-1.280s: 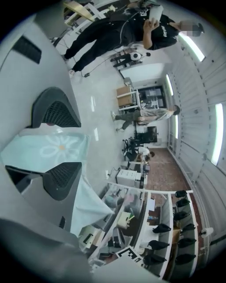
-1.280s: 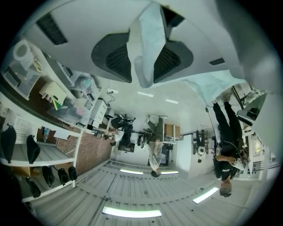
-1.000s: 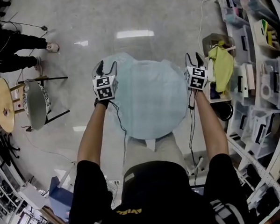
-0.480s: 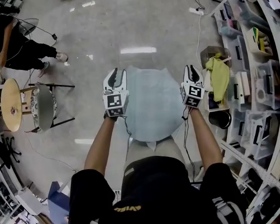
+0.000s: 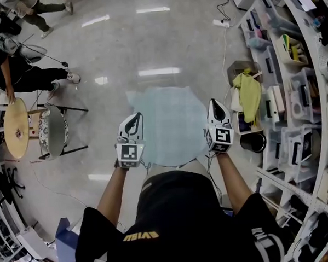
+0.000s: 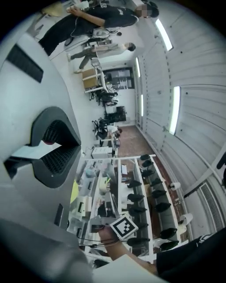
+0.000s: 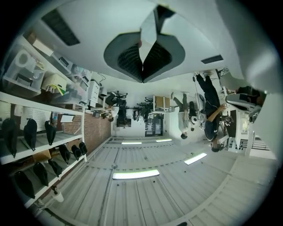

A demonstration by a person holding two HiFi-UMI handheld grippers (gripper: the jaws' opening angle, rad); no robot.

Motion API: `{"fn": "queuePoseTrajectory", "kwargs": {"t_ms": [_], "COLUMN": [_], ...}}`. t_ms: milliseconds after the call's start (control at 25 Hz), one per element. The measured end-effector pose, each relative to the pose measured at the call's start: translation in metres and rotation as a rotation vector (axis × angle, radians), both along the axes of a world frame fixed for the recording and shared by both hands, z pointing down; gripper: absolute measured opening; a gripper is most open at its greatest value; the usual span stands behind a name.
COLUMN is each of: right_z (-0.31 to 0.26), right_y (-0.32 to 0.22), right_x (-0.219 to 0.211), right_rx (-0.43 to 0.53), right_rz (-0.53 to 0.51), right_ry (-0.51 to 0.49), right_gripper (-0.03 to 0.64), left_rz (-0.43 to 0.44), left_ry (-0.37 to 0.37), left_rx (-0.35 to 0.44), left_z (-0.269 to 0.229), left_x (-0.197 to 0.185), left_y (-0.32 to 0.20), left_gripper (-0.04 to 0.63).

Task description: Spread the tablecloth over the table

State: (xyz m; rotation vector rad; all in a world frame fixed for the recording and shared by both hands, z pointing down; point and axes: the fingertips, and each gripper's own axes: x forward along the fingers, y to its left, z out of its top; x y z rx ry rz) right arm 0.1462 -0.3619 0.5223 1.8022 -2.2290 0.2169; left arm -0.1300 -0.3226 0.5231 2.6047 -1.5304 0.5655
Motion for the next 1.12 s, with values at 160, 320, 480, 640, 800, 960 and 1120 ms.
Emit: {"fn": "queuePoseTrajectory", "kwargs": {"t_ms": [160,320,480,640,800,960,1120], "right_z": [-0.026,-0.053,-0.072,-0.083,-0.087,-0.088,-0.090], "right_y": [0.026,0.042,0.040,0.039,0.040,0.041,0.041], "right_x": [-0.005,-0.003,-0.002,-0.004,-0.004,-0.004,-0.007], "right_rx": [0.040,0.085,0.126,0.143,0.150,0.153,0.154], "right_rz": [0.001,0.024,0.014,0.014,0.016,0.015,0.009], "right_ry": [-0.005,-0.019,0.002,0.001,0.010,0.012,0.015], "right_gripper": [0.005,0.005,0.005,0.005,0.005,0.005,0.005], "left_rz": [-0.032,-0.056,-0.064,-0.032,-0.032,-0.063,-0.098], "left_ry": [0.060,0.077,0.153,0.152,0.204,0.162,0.132], "left_rx": [0.051,0.135,0.166,0.197,0.170,0.172,0.157], "left_z": [-0.032,-0.068,-0.089,-0.099,-0.099,-0.096,-0.094], "left_x": [0.000,0.002,0.001,0.005,0.008,0.003,-0.006], "left_y": [0.017,0.014,0.000,-0.001,0.005,0.009,0.006], "left_gripper": [0.018,0.018,0.017,0.018,0.018,0.018,0.018]}}
